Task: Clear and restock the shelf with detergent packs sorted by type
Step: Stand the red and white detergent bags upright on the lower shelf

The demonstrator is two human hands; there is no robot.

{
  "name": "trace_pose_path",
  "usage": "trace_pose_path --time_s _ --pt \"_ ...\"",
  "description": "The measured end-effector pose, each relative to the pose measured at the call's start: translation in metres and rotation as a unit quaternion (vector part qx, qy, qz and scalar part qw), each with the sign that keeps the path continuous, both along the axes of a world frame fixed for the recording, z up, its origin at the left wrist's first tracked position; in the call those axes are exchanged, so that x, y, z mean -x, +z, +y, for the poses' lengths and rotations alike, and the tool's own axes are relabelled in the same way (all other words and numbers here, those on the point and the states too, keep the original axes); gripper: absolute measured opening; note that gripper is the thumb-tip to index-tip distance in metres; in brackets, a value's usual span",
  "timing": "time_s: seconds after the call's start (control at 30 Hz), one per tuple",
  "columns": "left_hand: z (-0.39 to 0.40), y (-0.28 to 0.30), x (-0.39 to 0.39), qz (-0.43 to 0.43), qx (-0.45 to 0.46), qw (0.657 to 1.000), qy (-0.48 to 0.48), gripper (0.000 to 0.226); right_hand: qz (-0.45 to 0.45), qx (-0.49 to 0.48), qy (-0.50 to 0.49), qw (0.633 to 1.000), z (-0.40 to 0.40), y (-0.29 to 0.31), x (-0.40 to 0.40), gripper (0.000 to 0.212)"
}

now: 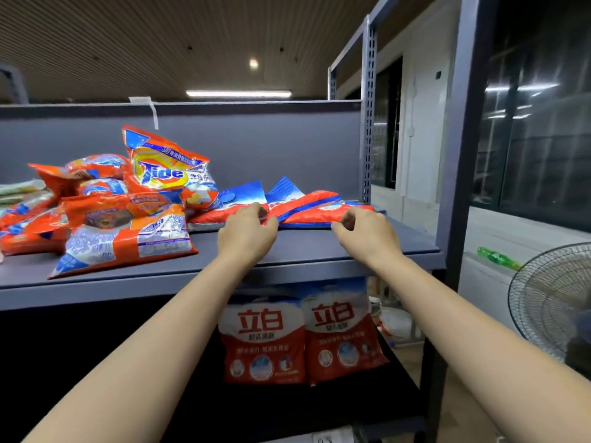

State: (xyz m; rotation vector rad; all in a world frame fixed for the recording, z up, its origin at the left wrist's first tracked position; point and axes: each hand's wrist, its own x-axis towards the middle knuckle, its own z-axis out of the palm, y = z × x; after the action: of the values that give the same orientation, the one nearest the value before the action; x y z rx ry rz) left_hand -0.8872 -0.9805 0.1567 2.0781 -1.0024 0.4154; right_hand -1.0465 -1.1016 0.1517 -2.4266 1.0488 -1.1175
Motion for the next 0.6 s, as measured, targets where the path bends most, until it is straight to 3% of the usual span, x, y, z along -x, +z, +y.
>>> trace_pose_path --time_s 0.17,0.33,0.5,0.6 --pt "-0.043 0.011 -0.033 -0.045 -0.102 0.994 -0.021 0.046 0.013 -0.101 -0.091 0.991 -0.06 0.007 -0.032 0.049" --pt "-0.081 0.013 -0.061 -0.021 -0.157 0.986 -0.049 0.039 0.028 -0.133 -0.196 0.971 -0.094 0.018 -0.057 0.058" --pt "-0.105 0.015 -0.074 -0.127 -0.236 0.963 0.023 0.035 0.017 -0.246 -0.157 0.956 -0.113 0.022 -0.07 0.064" --pt "-0.113 0.011 -0.08 -0.146 -0.242 0.958 0.04 0.043 -0.043 -0.267 -0.13 0.954 -0.116 0.026 -0.073 0.054"
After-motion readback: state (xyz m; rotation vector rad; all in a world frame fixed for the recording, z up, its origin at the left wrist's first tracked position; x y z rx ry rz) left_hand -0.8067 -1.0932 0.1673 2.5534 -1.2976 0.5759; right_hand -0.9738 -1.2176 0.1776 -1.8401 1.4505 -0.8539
